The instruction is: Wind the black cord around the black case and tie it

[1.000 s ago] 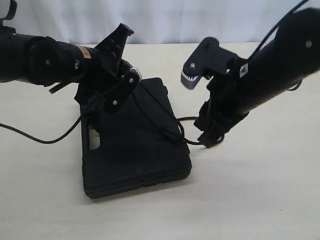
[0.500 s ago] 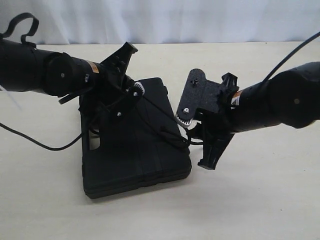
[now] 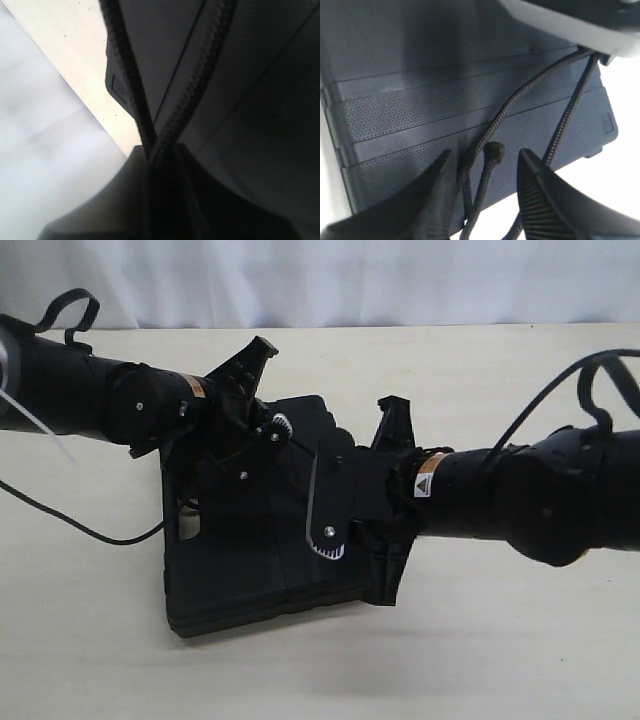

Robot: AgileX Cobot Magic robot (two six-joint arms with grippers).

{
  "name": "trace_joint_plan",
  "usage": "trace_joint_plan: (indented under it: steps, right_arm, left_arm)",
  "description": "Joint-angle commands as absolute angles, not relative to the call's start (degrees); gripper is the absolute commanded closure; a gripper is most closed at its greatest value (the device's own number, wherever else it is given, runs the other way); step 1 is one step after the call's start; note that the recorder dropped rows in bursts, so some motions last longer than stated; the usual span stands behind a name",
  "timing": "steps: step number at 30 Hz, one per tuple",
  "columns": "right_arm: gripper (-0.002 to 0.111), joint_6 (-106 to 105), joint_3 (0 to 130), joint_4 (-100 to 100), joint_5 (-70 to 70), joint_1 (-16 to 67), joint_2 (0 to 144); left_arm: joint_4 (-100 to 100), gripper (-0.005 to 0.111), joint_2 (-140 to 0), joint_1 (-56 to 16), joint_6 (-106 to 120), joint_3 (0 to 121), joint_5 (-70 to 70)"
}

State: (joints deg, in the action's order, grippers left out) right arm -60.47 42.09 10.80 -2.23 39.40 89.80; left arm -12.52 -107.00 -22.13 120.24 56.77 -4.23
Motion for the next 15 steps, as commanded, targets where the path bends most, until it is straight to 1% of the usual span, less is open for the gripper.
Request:
trace_joint_plan:
  steps: [1,7,12,13,15]
  right_arm:
    - [0.07,-60.8,41.6,9.0,2.7,39.5,92.9]
    - [0.07,-60.8,41.6,9.0,8.9,39.5,96.6]
    - [0.071,-60.8,41.6,9.9,10.9,39.1,98.3]
    - [0.072,-60.8,41.6,9.9,10.9,39.1,98.5]
    - [0.082,-60.8,41.6,9.9,10.9,39.1,99.0]
  left_arm:
    - [-12.7,0.107,-107.1,-22.4,119.7,56.8,-4.8]
    - [-12.7,0.107,-107.1,-22.4,119.7,56.8,-4.7]
    - [-12.7,0.107,-107.1,-22.4,119.7,56.8,-4.7]
    - [-12.7,0.107,-107.1,-22.4,119.7,56.8,-4.7]
    - [-12.7,0.107,-107.1,-22.4,119.7,56.8,-4.7]
